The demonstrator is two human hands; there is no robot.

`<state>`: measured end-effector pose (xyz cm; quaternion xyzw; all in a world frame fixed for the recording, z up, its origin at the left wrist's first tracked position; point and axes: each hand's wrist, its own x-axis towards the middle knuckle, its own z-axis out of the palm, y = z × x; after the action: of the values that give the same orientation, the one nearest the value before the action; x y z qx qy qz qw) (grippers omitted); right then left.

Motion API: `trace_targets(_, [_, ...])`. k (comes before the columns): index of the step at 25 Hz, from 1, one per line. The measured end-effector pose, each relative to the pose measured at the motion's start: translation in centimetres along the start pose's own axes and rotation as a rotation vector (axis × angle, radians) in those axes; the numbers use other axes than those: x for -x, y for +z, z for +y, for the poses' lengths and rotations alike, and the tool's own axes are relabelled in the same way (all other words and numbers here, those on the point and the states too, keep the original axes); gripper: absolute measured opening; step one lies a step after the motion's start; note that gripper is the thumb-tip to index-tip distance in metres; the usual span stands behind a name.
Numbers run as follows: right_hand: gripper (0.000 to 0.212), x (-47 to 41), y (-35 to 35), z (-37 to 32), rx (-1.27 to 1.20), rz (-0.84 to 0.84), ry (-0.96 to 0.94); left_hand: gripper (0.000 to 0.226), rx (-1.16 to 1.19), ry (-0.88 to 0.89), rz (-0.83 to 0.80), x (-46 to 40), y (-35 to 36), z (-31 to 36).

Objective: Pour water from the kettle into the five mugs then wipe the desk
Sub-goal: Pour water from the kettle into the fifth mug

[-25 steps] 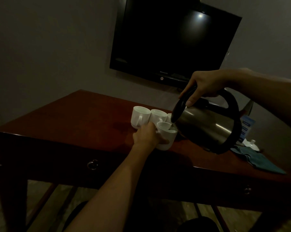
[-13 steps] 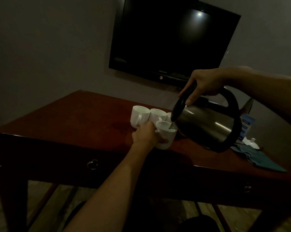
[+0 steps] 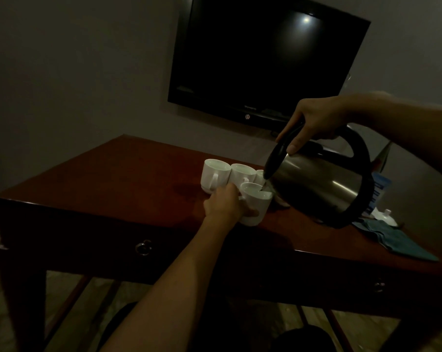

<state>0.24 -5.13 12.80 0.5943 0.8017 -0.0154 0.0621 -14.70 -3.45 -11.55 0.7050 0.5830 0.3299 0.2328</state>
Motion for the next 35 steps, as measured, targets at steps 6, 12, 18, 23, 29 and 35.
trace_targets(6, [0.048,0.0,-0.3,0.1,-0.013,-0.013,0.016,0.061,0.002,0.003,0.015,0.0,0.0,0.0])
trace_targets(12, [0.054,0.0,-0.4,0.5,-0.035,-0.013,0.013,0.061,0.003,0.006,0.021,-0.1,0.2,-0.1])
trace_targets(18, [0.059,0.2,-0.3,1.8,-0.132,0.005,0.008,0.061,-0.005,-0.002,0.018,0.0,0.0,0.0])
trace_targets(23, [0.051,0.1,0.0,2.1,-0.118,-0.015,0.013,0.059,0.001,-0.001,0.009,0.0,0.0,0.0])
trace_targets(29, [0.053,0.1,-0.7,1.7,-0.103,-0.008,0.017,0.061,-0.004,-0.001,0.014,0.4,-0.2,0.2])
trace_targets(35, [0.054,0.5,0.0,2.6,-0.131,0.005,0.008,0.057,-0.007,-0.004,-0.001,0.3,-0.2,0.3])
